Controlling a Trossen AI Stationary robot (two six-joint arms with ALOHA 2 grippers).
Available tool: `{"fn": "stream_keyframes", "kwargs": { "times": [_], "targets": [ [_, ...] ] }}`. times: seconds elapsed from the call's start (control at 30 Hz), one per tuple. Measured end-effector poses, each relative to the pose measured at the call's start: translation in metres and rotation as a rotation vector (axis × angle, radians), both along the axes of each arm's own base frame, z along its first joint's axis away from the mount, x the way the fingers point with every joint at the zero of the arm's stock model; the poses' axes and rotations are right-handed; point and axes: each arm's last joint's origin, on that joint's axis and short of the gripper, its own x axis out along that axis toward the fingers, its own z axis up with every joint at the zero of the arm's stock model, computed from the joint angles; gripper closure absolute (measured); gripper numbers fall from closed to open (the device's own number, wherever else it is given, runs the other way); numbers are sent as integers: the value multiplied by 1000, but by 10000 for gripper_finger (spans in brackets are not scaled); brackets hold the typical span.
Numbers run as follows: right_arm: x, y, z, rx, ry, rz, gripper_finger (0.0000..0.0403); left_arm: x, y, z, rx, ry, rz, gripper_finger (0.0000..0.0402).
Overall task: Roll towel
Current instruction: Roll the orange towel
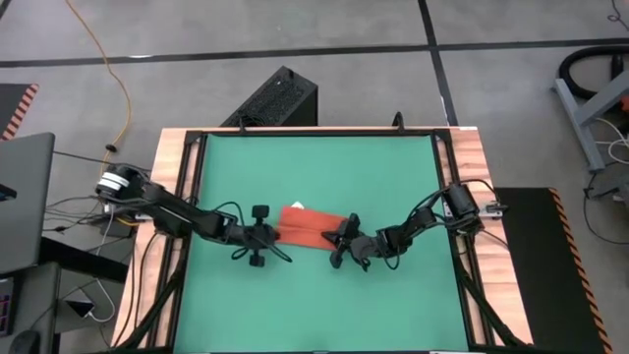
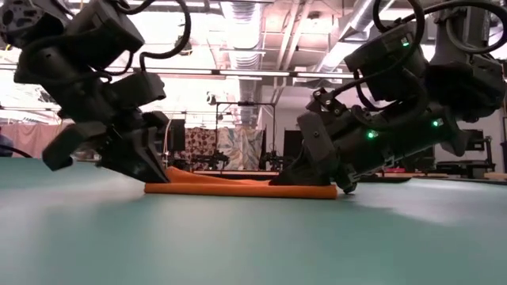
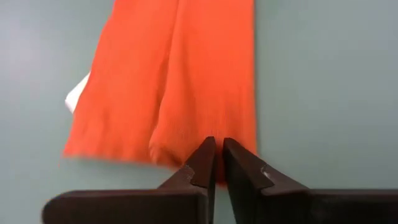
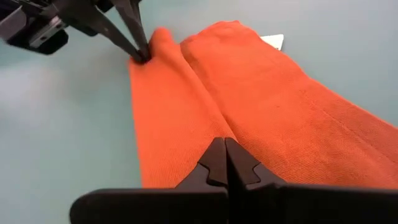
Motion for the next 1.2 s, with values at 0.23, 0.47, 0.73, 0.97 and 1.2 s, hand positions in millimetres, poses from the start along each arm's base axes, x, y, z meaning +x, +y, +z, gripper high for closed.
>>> {"fn": "stream_keyframes", "kwargs": {
  "times": [0.23, 0.47, 0.73, 0.97, 1.2],
  "targets": [
    [0, 0, 0, 9, -2, 8, 398, -15, 5, 17, -25, 2, 117, 350],
    [0, 0, 0, 8, -4, 10, 398, -7, -5, 53, -27, -312, 53, 391],
    [0, 0, 0, 5, -5, 12, 398, 8, 10, 32, 47, -442, 28, 401],
    [0, 1, 0, 6, -6, 15, 398, 18, 22, -2, -21, -364, 93, 401],
    [0, 1, 0, 5, -4, 15, 398, 14, 15, -24, -37, -266, 177, 401]
  ]
}}
